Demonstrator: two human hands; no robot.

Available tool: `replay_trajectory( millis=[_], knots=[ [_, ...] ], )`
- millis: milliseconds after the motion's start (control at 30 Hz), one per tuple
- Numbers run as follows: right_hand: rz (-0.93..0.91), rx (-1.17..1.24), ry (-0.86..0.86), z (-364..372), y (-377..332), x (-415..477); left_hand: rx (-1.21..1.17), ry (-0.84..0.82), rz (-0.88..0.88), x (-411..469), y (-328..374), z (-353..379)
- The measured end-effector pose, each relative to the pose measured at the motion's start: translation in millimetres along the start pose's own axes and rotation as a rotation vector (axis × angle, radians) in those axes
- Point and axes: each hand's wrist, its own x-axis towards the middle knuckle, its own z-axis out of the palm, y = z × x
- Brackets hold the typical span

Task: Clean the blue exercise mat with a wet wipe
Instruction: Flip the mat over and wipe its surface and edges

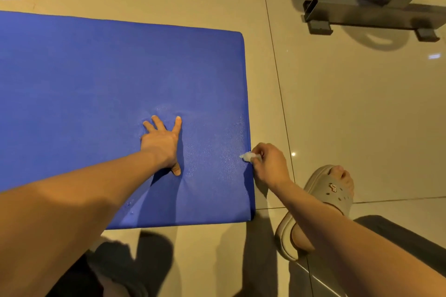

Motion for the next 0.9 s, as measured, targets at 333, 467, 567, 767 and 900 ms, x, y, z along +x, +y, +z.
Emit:
replay_trajectory(
  millis=[333, 467, 567, 767, 900],
  knots=[
    [-0.065, -0.089, -0.226, 0, 15, -80, -0.007, -0.011, 0.001, 0, 1, -2],
    [0.050, -0.004, -0.065, 6, 3, -56, -0.009, -0.014, 0.002, -2, 0, -3],
    [0.059, -0.095, -0.139, 21, 13, -94, -0.006, -0.009, 0.007, -1, -1, -2],
    [0.160, -0.005, -0.083, 30, 17, -114, -0.008, -0.005, 0.006, -2, 0, -3],
    [0.278, 0.046, 0.006, 42, 15, -117, -0.020, -0.003, -0.001, -4, -1, -3]
  ],
)
